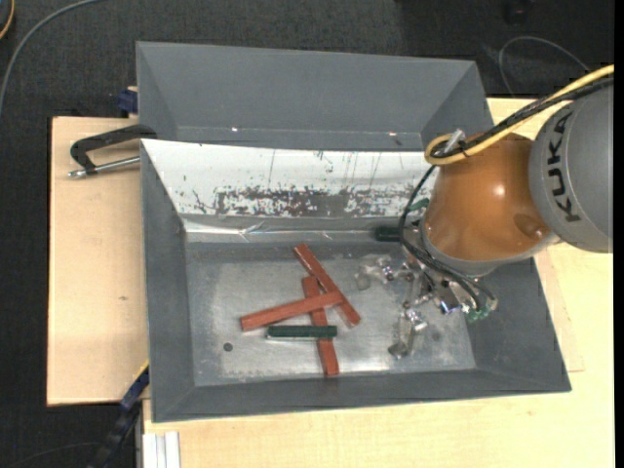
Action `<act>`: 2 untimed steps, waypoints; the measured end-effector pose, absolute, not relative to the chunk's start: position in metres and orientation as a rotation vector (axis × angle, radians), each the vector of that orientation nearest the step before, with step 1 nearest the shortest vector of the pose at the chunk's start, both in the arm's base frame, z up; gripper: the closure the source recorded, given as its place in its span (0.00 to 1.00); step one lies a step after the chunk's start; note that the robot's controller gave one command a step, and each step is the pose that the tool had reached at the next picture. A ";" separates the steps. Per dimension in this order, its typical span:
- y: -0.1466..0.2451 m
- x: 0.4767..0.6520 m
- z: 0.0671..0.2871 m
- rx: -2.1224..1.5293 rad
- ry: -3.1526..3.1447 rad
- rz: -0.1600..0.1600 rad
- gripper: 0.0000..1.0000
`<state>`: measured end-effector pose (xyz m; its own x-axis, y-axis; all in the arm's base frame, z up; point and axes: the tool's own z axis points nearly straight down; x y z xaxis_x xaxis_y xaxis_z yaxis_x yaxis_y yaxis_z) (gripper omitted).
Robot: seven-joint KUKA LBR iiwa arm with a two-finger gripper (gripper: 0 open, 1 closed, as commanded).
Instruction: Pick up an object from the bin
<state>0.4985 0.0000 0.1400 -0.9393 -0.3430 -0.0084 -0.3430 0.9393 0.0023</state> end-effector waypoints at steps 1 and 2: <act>0.060 0.600 0.077 -0.547 3.086 0.005 0.00; 0.144 0.572 0.072 -0.622 3.077 0.008 0.00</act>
Offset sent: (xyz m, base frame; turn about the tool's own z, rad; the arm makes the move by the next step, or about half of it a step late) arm 0.0988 0.0558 -0.0621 0.0037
